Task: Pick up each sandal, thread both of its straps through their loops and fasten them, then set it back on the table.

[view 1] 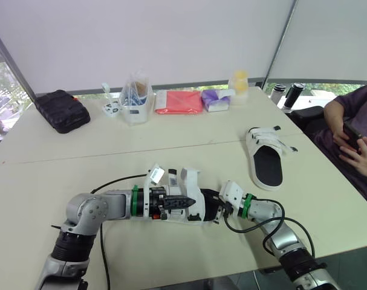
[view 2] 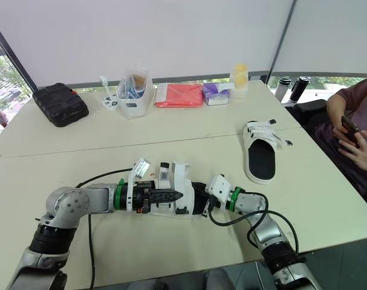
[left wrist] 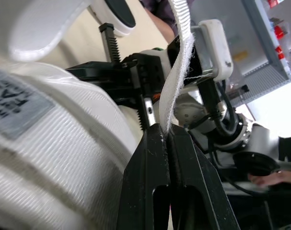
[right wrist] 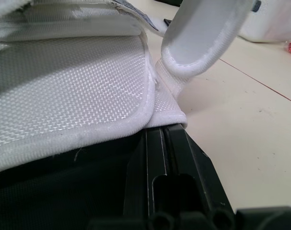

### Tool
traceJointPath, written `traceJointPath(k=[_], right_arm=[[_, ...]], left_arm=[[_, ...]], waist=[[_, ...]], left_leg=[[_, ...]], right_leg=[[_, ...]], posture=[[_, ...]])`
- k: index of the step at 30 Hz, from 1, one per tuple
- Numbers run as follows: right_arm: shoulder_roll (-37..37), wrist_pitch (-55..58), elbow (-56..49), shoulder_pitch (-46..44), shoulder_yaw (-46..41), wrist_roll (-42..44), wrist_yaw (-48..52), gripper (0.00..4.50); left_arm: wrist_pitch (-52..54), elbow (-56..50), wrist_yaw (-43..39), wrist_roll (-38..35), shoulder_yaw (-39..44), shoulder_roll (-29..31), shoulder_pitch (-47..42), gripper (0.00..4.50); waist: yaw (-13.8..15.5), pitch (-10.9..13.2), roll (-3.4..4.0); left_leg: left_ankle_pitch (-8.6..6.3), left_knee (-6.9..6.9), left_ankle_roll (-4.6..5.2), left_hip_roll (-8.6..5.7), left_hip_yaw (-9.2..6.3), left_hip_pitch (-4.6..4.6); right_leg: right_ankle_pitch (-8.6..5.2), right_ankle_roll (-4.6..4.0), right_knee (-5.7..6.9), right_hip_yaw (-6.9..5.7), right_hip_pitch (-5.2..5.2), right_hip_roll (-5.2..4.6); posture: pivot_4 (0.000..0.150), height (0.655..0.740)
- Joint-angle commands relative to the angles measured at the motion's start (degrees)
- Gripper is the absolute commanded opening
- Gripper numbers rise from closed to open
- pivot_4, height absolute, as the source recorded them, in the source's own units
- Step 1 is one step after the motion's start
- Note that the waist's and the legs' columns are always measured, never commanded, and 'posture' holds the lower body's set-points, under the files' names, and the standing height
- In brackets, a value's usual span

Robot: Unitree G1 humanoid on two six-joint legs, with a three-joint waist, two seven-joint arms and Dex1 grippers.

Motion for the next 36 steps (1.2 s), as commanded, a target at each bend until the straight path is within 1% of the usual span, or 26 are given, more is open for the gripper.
traceJointPath(k=[1, 7, 14, 30, 36], right_arm=[[-0.7, 6.03, 7.49, 5.89, 5.15, -5.0, 1.66, 0.0], [-0.66, 6.12, 7.4, 5.94, 5.19, -5.04, 1.59, 0.0], [-1.0, 6.23, 7.25, 6.11, 5.07, -4.98, 1.74, 0.0], [-0.95, 6.38, 7.25, 6.19, 5.07, -4.95, 1.68, 0.0], [-0.89, 6.6, 6.95, 6.35, 5.11, -4.87, 1.65, 0.0]], left_arm=[[-2.53, -1.04, -2.36, 2.59, -2.16, 1.01, 0.26, 0.05], [-7.5, -0.51, -7.54, 6.51, -4.96, 2.9, -0.11, 0.05], [-9.45, 0.7, -9.21, 8.59, -5.51, 3.07, -0.22, 0.05], [-10.61, 2.41, -9.53, 10.71, -5.56, 2.18, -0.49, 0.05], [-10.95, 2.83, -8.22, 11.37, -5.02, 0.68, -0.59, 0.05]], waist=[[0.01, -0.01, 0.02], [0.01, -0.02, 0.03], [0.01, -0.04, 0.06], [0.0, -0.06, 0.08], [0.01, -0.23, 0.09]], left_leg=[[0.0, 0.0, 0.0, 0.0, 0.0, 0.0], [-0.06, 0.0, 0.11, 0.0, 0.0, 0.0], [-0.07, 0.0, 0.13, 0.0, 0.0, 0.0], [-0.08, 0.0, 0.15, 0.0, 0.0, 0.0], [-0.08, 0.0, 0.15, 0.0, 0.0, 0.0]], right_leg=[[0.0, 0.0, 0.0, 0.0, 0.0, 0.0], [-0.01, -0.01, 0.0, 0.0, 0.0, 0.0], [-0.01, -0.01, 0.0, 0.0, 0.0, 0.0], [-0.01, -0.01, 0.0, 0.0, 0.0, 0.0], [-0.01, -0.01, 0.0, 0.0, 0.0, 0.0]], posture=[[0.15, 0.74], [0.15, 0.74], [0.15, 0.74], [0.15, 0.74], [0.15, 0.74]])
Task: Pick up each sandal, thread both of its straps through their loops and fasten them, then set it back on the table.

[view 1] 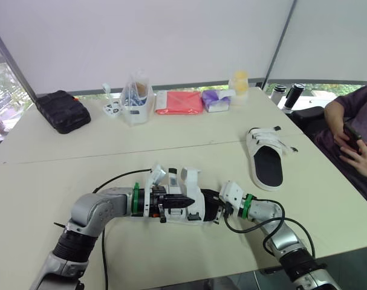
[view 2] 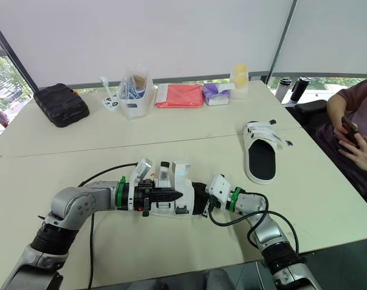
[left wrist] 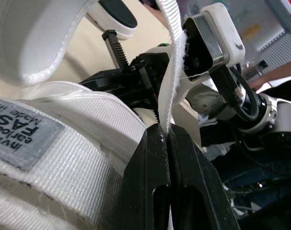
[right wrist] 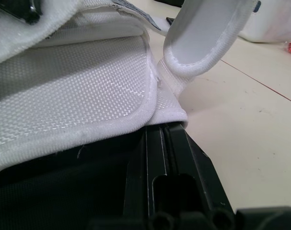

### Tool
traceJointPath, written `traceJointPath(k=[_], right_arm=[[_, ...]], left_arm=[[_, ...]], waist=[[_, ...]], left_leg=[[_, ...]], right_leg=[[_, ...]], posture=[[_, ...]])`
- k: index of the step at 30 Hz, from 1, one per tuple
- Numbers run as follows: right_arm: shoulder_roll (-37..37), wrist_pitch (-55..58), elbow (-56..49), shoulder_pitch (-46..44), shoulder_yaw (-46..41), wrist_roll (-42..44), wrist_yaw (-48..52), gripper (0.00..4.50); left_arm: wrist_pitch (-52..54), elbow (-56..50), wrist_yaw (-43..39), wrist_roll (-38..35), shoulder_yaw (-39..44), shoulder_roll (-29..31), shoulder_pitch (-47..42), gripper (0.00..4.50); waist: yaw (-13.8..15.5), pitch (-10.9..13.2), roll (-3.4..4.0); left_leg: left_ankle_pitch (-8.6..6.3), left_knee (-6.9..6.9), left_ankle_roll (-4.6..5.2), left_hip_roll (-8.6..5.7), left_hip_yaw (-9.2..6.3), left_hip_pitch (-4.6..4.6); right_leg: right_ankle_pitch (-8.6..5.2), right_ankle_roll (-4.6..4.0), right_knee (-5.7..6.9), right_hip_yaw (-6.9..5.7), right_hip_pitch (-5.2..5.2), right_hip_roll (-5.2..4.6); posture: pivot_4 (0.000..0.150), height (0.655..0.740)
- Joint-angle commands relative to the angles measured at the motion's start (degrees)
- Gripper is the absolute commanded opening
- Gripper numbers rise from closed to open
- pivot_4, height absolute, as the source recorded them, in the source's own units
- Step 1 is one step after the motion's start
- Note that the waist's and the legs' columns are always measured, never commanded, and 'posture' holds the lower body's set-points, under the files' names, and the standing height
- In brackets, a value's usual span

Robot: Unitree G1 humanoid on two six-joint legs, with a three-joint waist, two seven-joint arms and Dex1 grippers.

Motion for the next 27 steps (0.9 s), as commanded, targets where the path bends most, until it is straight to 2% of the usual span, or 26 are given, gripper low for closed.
traceJointPath(k=[1, 9, 17, 27], right_arm=[[-0.84, 6.56, 6.99, 6.12, 5.14, -4.87, 1.81, 0.0], [-0.71, 6.73, 6.55, 6.56, 5.33, -4.85, 1.64, 0.0], [-0.74, 6.73, 6.44, 6.77, 5.34, -4.85, 1.56, 0.0], [-0.67, 6.6, 6.69, 6.61, 5.37, -4.92, 1.57, 0.0]], left_arm=[[-0.19, 0.32, 0.92, 1.16, -0.25, -0.59, -0.01, 0.05], [1.0, 0.59, 1.17, 0.68, 0.99, -0.89, 0.04, 0.05], [4.47, -3.35, -2.54, -2.25, -0.11, 2.5, 1.79, 0.05], [-5.47, -4.53, -5.14, 6.24, -5.58, 5.06, 0.93, 0.05]], waist=[[-0.01, -0.07, 0.01], [0.02, -0.15, -0.01], [-0.05, -0.2, 0.04], [0.02, -0.24, 0.01]], left_leg=[[0.0, 0.0, 0.0, 0.0, 0.0, 0.0], [0.0, 0.0, 0.01, 0.0, 0.0, 0.01], [-0.01, -0.02, 0.02, 0.0, -0.01, 0.01], [-0.04, -0.03, 0.05, 0.0, -0.01, 0.02]], right_leg=[[0.0, 0.0, 0.0, 0.0, 0.0, 0.0], [0.0, 0.0, 0.0, 0.0, 0.01, 0.0], [-0.04, 0.0, 0.0, 0.0, -0.01, 0.0], [-0.11, -0.09, 0.0, 0.0, 0.0, -0.01]], posture=[[0.15, 0.74], [0.15, 0.74], [0.15, 0.74], [0.15, 0.74]])
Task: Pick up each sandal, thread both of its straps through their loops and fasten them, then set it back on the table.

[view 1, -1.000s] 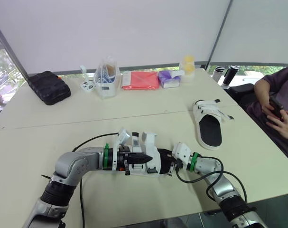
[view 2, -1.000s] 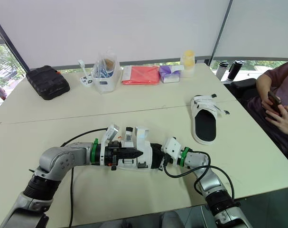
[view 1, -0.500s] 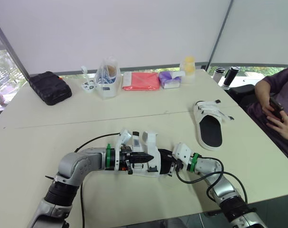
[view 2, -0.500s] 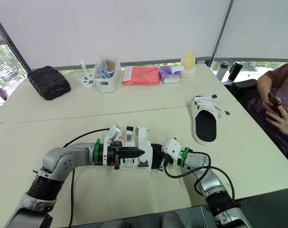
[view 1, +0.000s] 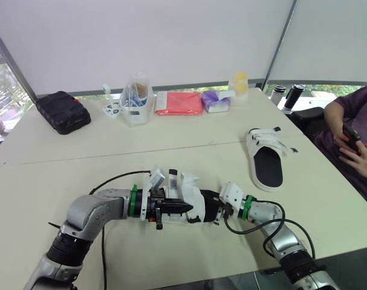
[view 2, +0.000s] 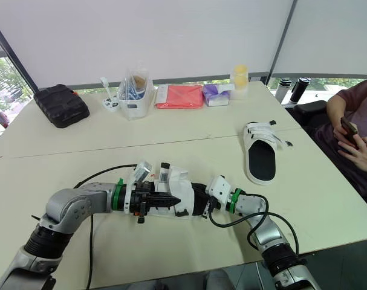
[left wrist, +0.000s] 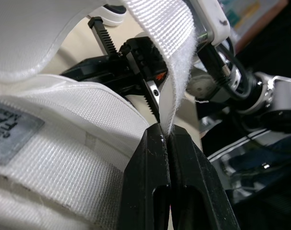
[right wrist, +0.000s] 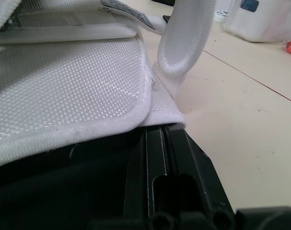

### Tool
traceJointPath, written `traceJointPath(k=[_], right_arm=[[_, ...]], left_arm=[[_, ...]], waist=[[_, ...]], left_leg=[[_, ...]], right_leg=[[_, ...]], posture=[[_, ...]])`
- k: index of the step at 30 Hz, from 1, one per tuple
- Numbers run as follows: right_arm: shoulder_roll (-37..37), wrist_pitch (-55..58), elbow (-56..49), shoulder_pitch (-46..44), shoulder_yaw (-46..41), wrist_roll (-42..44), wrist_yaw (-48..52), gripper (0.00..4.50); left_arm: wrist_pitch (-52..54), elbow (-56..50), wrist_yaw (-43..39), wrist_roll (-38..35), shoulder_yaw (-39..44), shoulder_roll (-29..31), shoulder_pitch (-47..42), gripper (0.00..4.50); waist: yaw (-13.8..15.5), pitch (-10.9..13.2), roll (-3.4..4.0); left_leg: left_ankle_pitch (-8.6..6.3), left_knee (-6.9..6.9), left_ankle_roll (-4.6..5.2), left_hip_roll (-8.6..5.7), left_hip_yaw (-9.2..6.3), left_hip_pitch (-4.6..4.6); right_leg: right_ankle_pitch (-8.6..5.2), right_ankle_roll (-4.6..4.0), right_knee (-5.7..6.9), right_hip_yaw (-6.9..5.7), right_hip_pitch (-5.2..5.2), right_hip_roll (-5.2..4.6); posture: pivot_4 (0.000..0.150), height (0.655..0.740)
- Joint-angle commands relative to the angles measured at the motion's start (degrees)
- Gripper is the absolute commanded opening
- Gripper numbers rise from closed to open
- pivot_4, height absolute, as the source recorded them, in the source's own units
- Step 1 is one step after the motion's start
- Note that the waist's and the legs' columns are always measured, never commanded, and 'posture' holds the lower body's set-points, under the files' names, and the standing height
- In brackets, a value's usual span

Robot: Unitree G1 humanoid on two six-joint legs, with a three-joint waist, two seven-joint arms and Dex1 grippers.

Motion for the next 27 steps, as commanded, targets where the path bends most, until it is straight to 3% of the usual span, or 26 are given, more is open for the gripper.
traceJointPath(k=[1, 4, 11, 18, 23, 27], right_arm=[[-0.73, 6.56, 7.12, 5.98, 5.34, -4.93, 1.94, 0.0], [-0.73, 6.63, 7.04, 6.07, 5.33, -4.92, 1.87, 0.0], [-0.88, 6.65, 6.98, 6.12, 5.19, -4.92, 1.74, 0.0], [-0.59, 6.72, 6.96, 6.16, 5.29, -4.84, 1.57, 0.0], [-0.53, 6.6, 7.31, 5.99, 5.21, -4.9, 1.49, 0.0], [-0.52, 6.56, 7.56, 5.76, 5.16, -4.92, 1.45, 0.0]], left_arm=[[-2.29, -0.55, -0.06, 3.31, -2.51, 0.05, -0.42, 0.05], [-1.75, -0.94, 1.11, 2.97, -2.76, -2.11, -1.14, 0.05], [-2.65, -2.82, -4.65, 5.29, -6.99, 2.91, -0.4, 0.05], [-4.29, -2.58, -6.22, 7.06, -8.19, 4.06, -0.55, 0.05], [-3.31, -2.69, -1.93, 3.94, -3.23, 0.04, 0.76, 0.05], [-1.4, -4.43, 1.74, 2.29, 0.44, -1.32, 2.01, 1.39]], waist=[[0.01, 0.0, 0.0], [0.05, -0.02, -0.03], [-0.02, -0.04, -0.01], [-0.06, -0.05, -0.01], [-0.03, -0.06, 0.0], [-0.02, -0.05, 0.0]], left_leg=[[0.0, 0.0, 0.0, 0.0, 0.0, 0.0], [-0.01, 0.01, 0.01, 0.0, 0.0, 0.0], [-0.01, -0.01, 0.03, 0.0, 0.0, 0.0], [-0.04, -0.02, 0.07, 0.0, 0.0, 0.01], [-0.04, -0.02, 0.08, 0.0, 0.0, 0.03], [-0.04, 0.0, 0.08, 0.0, -0.01, 0.02]], right_leg=[[0.0, 0.0, 0.0, 0.0, 0.0, -0.01], [0.0, -0.01, 0.0, 0.0, 0.02, -0.01], [-0.01, 0.04, 0.0, 0.0, 0.01, 0.0], [-0.04, 0.05, 0.0, 0.0, 0.02, 0.0], [-0.04, 0.05, 0.0, 0.0, 0.02, -0.01], [-0.04, 0.06, 0.01, 0.0, 0.02, -0.05]], posture=[[0.15, 0.74], [0.15, 0.74], [0.15, 0.74], [0.15, 0.74], [0.15, 0.74], [0.15, 0.74]])
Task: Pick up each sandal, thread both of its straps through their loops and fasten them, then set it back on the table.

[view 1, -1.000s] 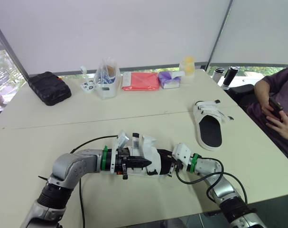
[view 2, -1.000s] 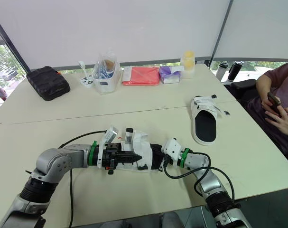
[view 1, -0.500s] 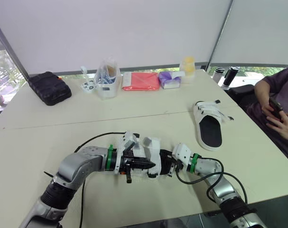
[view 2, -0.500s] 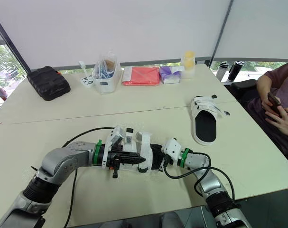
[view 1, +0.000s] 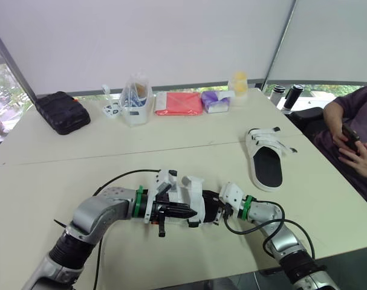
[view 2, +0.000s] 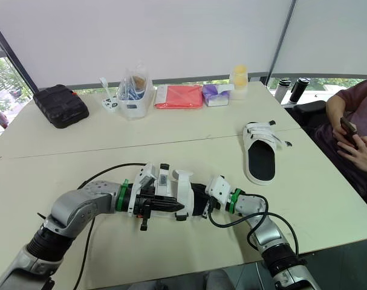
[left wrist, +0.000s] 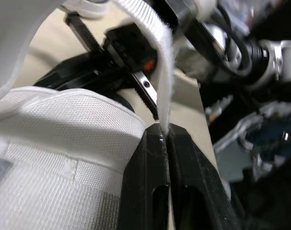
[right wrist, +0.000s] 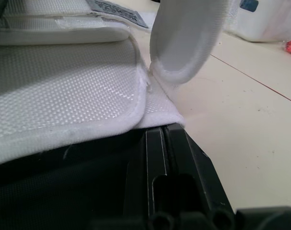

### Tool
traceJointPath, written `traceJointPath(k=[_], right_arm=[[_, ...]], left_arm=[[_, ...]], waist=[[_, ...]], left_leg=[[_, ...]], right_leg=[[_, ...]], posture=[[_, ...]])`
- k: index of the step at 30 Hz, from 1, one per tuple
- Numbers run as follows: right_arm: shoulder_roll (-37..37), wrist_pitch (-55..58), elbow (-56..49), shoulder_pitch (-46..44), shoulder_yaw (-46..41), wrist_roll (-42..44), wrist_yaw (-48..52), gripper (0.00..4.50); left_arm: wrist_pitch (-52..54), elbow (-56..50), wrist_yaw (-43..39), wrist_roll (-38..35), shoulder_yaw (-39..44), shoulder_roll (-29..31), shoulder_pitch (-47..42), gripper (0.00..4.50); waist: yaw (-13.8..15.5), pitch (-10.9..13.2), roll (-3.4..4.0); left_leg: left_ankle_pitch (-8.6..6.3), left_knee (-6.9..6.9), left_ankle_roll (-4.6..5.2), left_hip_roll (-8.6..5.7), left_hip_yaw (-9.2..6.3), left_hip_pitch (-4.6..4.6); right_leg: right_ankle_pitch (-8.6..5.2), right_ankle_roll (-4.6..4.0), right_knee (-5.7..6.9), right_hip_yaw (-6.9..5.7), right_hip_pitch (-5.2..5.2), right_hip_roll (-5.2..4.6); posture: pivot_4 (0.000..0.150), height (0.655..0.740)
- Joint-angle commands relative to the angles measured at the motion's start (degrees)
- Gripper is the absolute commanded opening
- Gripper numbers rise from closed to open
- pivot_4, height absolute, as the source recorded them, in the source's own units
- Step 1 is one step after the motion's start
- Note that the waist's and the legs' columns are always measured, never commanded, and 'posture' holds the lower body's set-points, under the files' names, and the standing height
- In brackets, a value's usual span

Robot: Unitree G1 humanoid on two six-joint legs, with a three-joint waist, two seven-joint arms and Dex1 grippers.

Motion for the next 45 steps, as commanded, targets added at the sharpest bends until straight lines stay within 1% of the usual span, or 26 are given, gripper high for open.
traceJointPath(k=[1, 4, 7, 12, 14, 15, 17, 21, 23, 25, 27, 30, 34, 37, 41, 43, 45], right_arm=[[-0.59, 6.55, 7.62, 5.56, 5.05, -4.91, 1.62, 0.0], [-0.49, 6.5, 7.96, 5.23, 5.05, -4.93, 1.62, 0.0], [-0.23, 6.25, 8.58, 4.77, 5.28, -5.06, 1.72, 0.0], [0.09, 6.33, 9.01, 4.01, 5.37, -5.15, 1.84, 0.0], [-0.01, 6.24, 9.2, 3.92, 5.34, -5.22, 1.92, 0.0], [-0.09, 6.2, 9.24, 3.97, 5.33, -5.26, 1.93, 0.0], [-0.2, 6.21, 9.12, 4.18, 5.27, -5.22, 1.9, 0.0], [-0.35, 6.24, 8.6, 4.83, 5.3, -5.21, 1.82, 0.0], [-0.37, 6.26, 8.49, 4.99, 5.32, -5.2, 1.8, 0.0], [-0.29, 6.22, 8.78, 4.82, 5.31, -5.21, 1.79, 0.0], [-0.25, 6.17, 8.93, 4.72, 5.32, -5.22, 1.8, 0.0], [-0.18, 6.08, 9.15, 4.58, 5.32, -5.24, 1.76, 0.0], [-0.12, 5.98, 9.37, 4.46, 5.42, -5.33, 1.8, 0.0], [-0.03, 5.9, 9.76, 4.19, 5.49, -5.39, 1.89, 0.0], [0.0, 5.71, 10.4, 3.74, 5.64, -5.5, 2.18, 0.0], [0.0, 5.56, 10.86, 3.42, 5.71, -5.58, 2.28, 0.0], [-0.09, 5.4, 11.23, 3.12, 5.73, -5.56, 2.4, 0.0]], left_arm=[[1.16, -2.84, 4.37, -1.25, 3.61, -0.9, 1.49, 1.86], [1.18, -5.83, 8.58, -2.18, 6.26, -2.72, 2.68, 1.86], [1.81, -7.27, 11.14, -2.98, 6.59, -4.46, 2.81, 1.86], [2.13, -6.65, 12.08, -3.1, 6.03, -5.88, 1.86, 1.86], [1.89, -6.56, 11.83, -2.68, 5.37, -5.74, 1.6, 1.37], [1.92, -6.58, 11.83, -2.73, 5.24, -5.77, 1.48, 1.01], [2.13, -6.43, 11.83, -2.86, 5.2, -5.72, 1.26, 0.03], [1.87, -6.46, 10.77, -1.89, 4.01, -4.25, 1.46, 0.01], [0.29, -6.8, 9.05, 0.54, 1.53, -1.83, 2.03, 0.01], [-3.58, -6.52, 6.17, 4.85, -2.4, 1.67, 2.78, 0.01], [-5.88, -5.74, 4.82, 6.71, -4.02, 3.15, 3.08, 0.01], [-6.9, -4.88, 4.33, 6.15, -3.48, 2.74, 2.9, 0.01], [-3.67, -4.77, 5.81, 1.26, 0.58, -0.21, 1.98, 0.01], [-2.11, -5.04, 5.71, -0.31, 1.94, -0.57, 2.11, 0.88], [-1.63, -7.59, 7.51, -2.01, 4.37, -0.72, 3.97, 2.85], [-0.13, -10.13, 7.76, -4.47, 6.36, 0.52, 5.99, 3.87], [1.78, -13.36, 7.13, -7.67, 9.25, 3.09, 8.91, 3.87]], waist=[[-0.03, 0.01, 0.02], [0.01, 0.02, 0.0], [0.03, 0.02, 0.0], [-0.07, 0.02, -0.01], [-0.05, 0.02, -0.01], [-0.05, 0.02, -0.01], [-0.05, 0.02, -0.01], [-0.05, 0.02, -0.01], [-0.05, 0.02, 0.0], [-0.06, 0.02, 0.0], [-0.05, 0.01, 0.0], [-0.06, 0.01, 0.01], [-0.05, 0.01, -0.01], [-0.07, 0.02, 0.0], [-0.17, 0.01, -0.01], [-0.19, 0.02, -0.01], [-0.33, 0.03, 0.01]], left_leg=[[0.0, 0.0, 0.0, 0.0, 0.0, 0.0], [0.0, 0.01, 0.0, 0.0, 0.0, 0.0], [0.0, 0.02, -0.01, 0.0, 0.0, -0.01], [0.0, 0.02, -0.01, 0.0, 0.01, 0.01], [0.01, 0.02, -0.01, 0.0, 0.01, 0.01], [0.01, 0.02, -0.01, 0.0, 0.01, 0.01], [0.01, 0.03, -0.02, 0.0, 0.02, 0.01], [0.01, 0.03, -0.02, 0.0, 0.02, 0.01], [0.01, 0.02, -0.02, 0.0, 0.02, 0.02], [0.01, 0.02, -0.02, 0.0, 0.03, 0.02], [0.01, 0.01, -0.02, 0.0, 0.03, 0.03], [0.01, 0.0, -0.01, 0.01, 0.03, 0.04], [0.0, 0.01, -0.01, 0.01, 0.03, 0.03], [0.01, 0.02, -0.01, 0.01, 0.02, 0.03], [0.01, 0.02, -0.01, 0.01, 0.03, 0.04], [0.01, 0.01, -0.01, 0.01, 0.03, 0.06], [0.01, 0.01, -0.01, 0.04, 0.04, 0.1]], right_leg=[[0.0, 0.0, 0.0, 0.0, 0.0, -0.04], [0.0, 0.01, 0.0, 0.0, 0.0, -0.05], [0.0, 0.01, 0.01, 0.0, 0.0, -0.06], [0.0, 0.01, 0.01, -0.01, 0.02, -0.04], [0.0, 0.01, 0.01, -0.01, 0.01, -0.03], [0.0, 0.01, 0.01, -0.01, 0.01, -0.03], [0.0, 0.01, 0.01, -0.01, 0.02, -0.02], [0.0, 0.01, 0.01, -0.01, 0.02, 0.02], [0.0, 0.0, 0.02, -0.01, 0.02, 0.05], [0.0, 0.0, 0.02, 0.0, 0.02, 0.06], [-0.05, -0.08, 0.01, 0.0, 0.03, 0.06], [-0.1, -0.18, 0.01, 0.0, 0.05, 0.04], [-0.1, -0.17, 0.01, 0.0, 0.05, -0.03], [-0.09, -0.14, 0.02, 0.0, 0.04, -0.02], [-0.08, -0.12, 0.02, 0.0, 0.05, 0.05], [-0.08, -0.12, 0.02, 0.01, 0.06, -0.04], [-0.1, -0.16, 0.04, 0.02, 0.06, -0.02]], posture=[[0.15, 0.74], [0.15, 0.74], [0.15, 0.74], [0.15, 0.74], [0.15, 0.74], [0.15, 0.74], [0.15, 0.74], [0.15, 0.74], [0.15, 0.74], [0.15, 0.74], [0.15, 0.74], [0.15, 0.74], [0.15, 0.74], [0.15, 0.74], [0.15, 0.74], [0.15, 0.74], [0.15, 0.74]])
